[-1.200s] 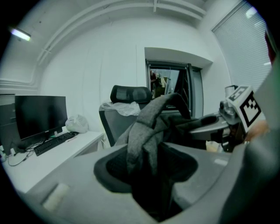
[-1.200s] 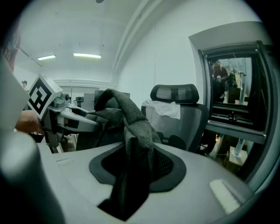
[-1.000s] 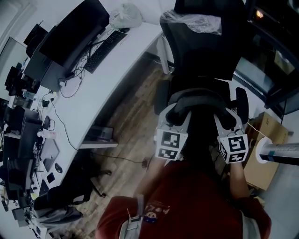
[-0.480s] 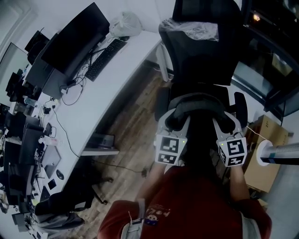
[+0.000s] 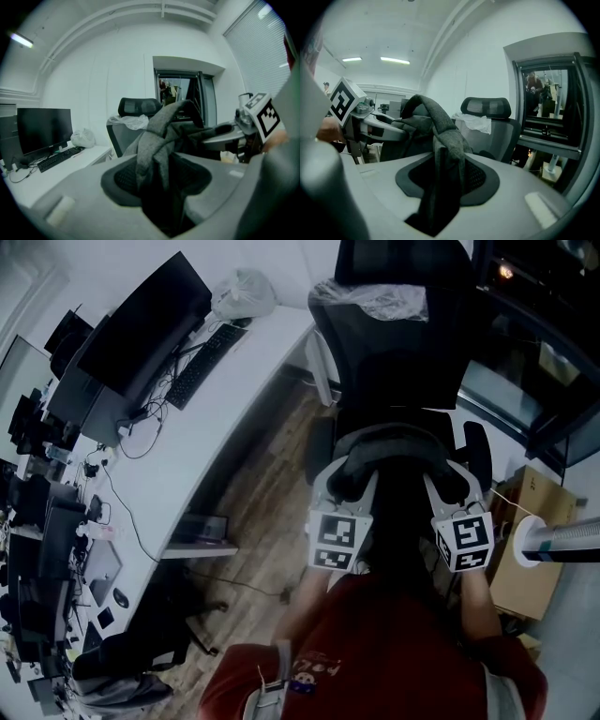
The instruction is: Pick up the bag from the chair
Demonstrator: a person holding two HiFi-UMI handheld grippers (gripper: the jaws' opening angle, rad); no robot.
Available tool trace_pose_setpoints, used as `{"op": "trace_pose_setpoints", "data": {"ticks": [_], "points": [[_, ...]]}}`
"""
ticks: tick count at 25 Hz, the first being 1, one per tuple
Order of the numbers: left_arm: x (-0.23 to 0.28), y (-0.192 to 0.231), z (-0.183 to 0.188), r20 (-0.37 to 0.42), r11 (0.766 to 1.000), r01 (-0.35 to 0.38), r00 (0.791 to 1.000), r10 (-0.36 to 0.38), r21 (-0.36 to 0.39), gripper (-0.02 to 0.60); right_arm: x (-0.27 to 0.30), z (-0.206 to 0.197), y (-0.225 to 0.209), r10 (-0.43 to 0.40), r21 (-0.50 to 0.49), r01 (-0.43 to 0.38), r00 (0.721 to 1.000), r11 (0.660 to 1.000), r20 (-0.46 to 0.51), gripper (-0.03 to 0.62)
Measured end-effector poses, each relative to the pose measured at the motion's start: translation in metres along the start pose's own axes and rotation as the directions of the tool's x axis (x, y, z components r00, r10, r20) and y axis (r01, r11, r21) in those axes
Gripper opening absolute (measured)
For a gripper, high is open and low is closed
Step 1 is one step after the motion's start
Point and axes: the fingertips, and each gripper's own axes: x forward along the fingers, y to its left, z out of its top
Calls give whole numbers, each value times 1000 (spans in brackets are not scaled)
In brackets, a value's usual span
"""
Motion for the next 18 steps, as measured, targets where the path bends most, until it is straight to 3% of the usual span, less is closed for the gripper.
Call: {"op": "trace_pose_setpoints", "data": {"ticks": [18], "points": [[0, -2, 8, 17, 1000, 3, 1000, -3, 11, 184, -3, 6, -4, -20, -5, 20, 1000, 1000, 11, 133]]}}
